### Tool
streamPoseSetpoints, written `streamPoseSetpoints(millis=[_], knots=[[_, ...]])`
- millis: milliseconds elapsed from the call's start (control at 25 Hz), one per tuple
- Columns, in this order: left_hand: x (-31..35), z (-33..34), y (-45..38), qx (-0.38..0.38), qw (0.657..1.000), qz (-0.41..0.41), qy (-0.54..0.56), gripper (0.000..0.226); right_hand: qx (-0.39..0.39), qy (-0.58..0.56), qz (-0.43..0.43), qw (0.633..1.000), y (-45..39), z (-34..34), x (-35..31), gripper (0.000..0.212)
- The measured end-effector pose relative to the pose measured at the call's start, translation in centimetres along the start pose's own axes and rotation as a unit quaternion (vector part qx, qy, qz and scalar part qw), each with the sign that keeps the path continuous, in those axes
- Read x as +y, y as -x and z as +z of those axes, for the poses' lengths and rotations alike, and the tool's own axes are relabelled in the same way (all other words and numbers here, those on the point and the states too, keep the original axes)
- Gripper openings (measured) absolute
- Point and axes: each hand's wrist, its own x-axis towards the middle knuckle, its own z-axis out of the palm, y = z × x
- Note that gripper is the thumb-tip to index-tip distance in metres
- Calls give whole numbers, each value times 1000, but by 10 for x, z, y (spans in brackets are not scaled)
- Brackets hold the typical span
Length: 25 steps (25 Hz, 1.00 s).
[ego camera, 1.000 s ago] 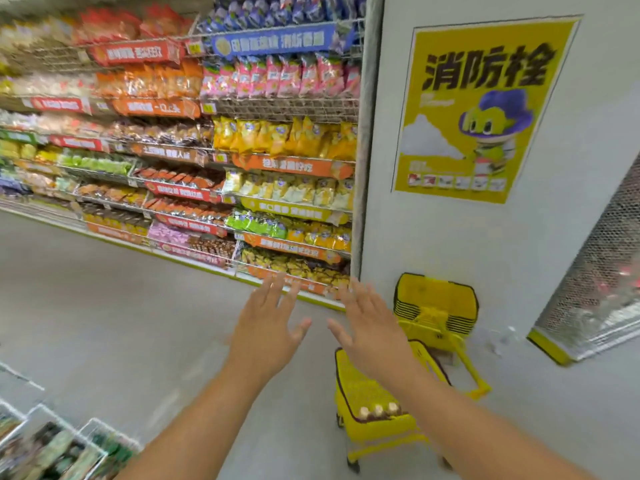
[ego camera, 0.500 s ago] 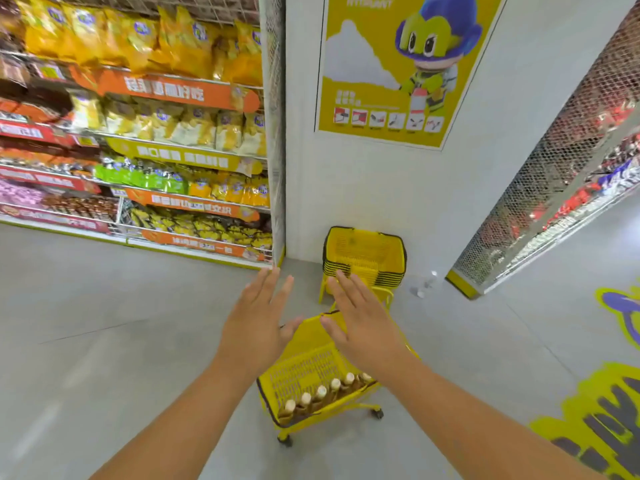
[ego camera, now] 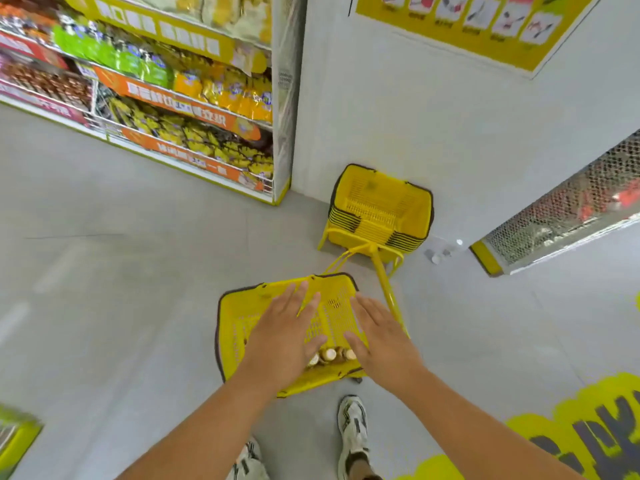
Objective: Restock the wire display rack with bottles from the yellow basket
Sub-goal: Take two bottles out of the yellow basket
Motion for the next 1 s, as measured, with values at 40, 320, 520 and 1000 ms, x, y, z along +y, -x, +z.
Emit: streamPoseSetpoints(millis=[40, 320, 520, 1000], knots=[[0, 22, -6, -18, 1000, -11, 2, 71, -29, -5, 2, 1000, -9, 15, 16, 91], [2, 173, -52, -120, 988, -90, 43, 71, -195, 1, -17, 981, -75, 117, 114, 77], [2, 258, -78, -210, 970, -113, 43, 74, -256, 6, -29, 966, -97, 177, 165, 70], [-6, 364, -96, -293, 949, -99, 63, 78, -363, 38, -71, 928, -128, 270, 180, 72]])
